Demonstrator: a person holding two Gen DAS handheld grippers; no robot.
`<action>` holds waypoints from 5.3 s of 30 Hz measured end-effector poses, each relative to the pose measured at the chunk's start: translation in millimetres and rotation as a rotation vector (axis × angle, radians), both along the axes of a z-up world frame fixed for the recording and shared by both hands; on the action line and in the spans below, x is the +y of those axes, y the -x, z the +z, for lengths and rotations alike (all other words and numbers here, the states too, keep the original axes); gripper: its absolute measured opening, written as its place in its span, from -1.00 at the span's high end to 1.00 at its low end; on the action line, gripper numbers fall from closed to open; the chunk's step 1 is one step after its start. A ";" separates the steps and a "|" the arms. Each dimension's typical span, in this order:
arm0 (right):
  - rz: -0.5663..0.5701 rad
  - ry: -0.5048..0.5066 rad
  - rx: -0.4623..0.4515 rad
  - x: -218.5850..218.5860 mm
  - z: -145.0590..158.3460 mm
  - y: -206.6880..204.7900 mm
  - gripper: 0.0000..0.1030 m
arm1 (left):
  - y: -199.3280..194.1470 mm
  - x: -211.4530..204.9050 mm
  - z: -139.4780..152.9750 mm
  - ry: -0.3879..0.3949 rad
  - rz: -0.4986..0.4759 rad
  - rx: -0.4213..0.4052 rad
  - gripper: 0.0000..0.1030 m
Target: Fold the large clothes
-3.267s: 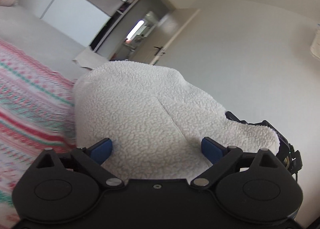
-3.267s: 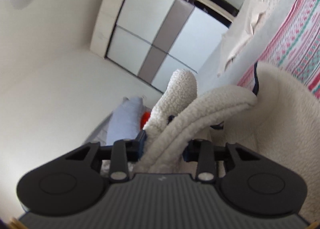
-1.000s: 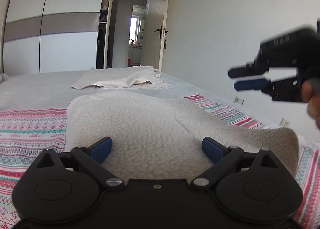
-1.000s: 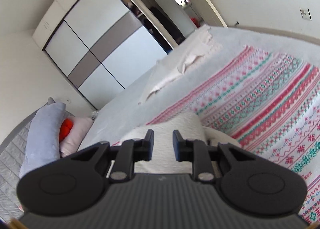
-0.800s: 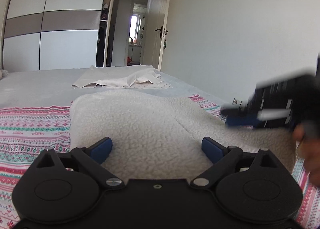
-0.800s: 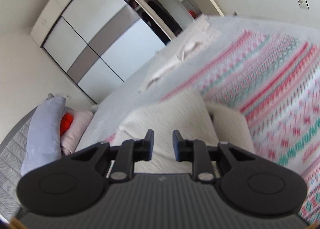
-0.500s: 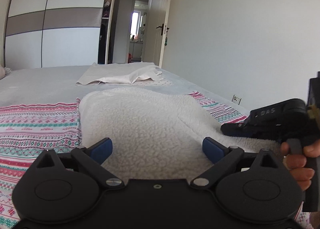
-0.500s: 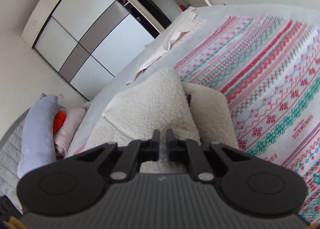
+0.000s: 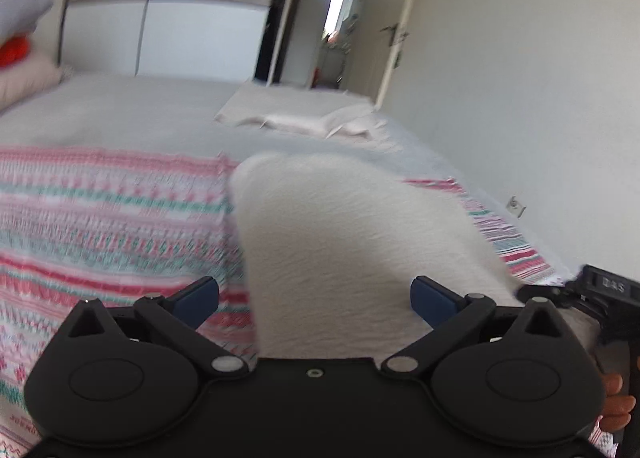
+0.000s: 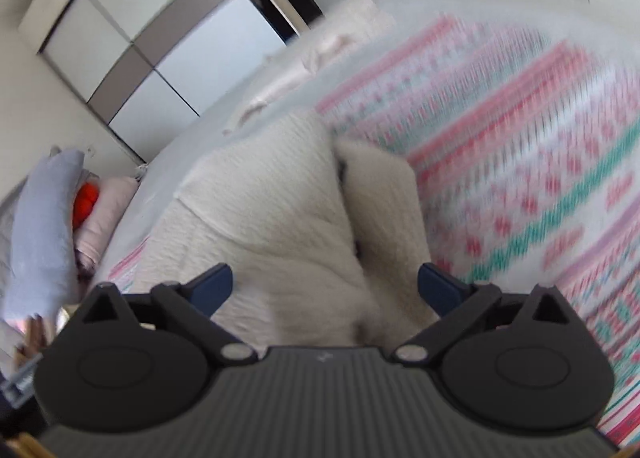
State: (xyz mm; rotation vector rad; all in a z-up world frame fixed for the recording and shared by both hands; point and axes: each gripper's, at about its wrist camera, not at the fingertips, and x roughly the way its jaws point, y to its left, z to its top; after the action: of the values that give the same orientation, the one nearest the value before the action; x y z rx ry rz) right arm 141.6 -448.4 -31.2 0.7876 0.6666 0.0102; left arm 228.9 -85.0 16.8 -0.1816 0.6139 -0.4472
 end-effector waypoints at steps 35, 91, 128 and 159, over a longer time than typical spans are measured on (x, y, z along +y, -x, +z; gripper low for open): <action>0.433 -0.257 -0.100 113.0 -17.3 20.4 -0.83 | 58.6 174.4 -62.3 0.472 0.038 0.193 -0.62; -0.018 0.798 -0.110 240.7 49.9 195.1 -0.99 | 201.4 100.9 -16.3 -0.231 0.185 -0.055 -1.00; 0.046 0.836 0.032 247.2 27.2 171.4 -0.99 | 197.0 74.7 -38.9 -0.386 0.177 -0.027 -1.00; 0.058 0.834 0.035 246.6 26.5 170.1 -0.99 | 195.1 74.2 -40.6 -0.396 0.173 -0.021 -1.00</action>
State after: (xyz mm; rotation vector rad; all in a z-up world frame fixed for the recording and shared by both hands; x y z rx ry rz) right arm -28.6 -201.8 -4.8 -0.0350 0.6502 -0.2175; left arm 33.8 -10.7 -23.8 0.1461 0.6481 -0.1547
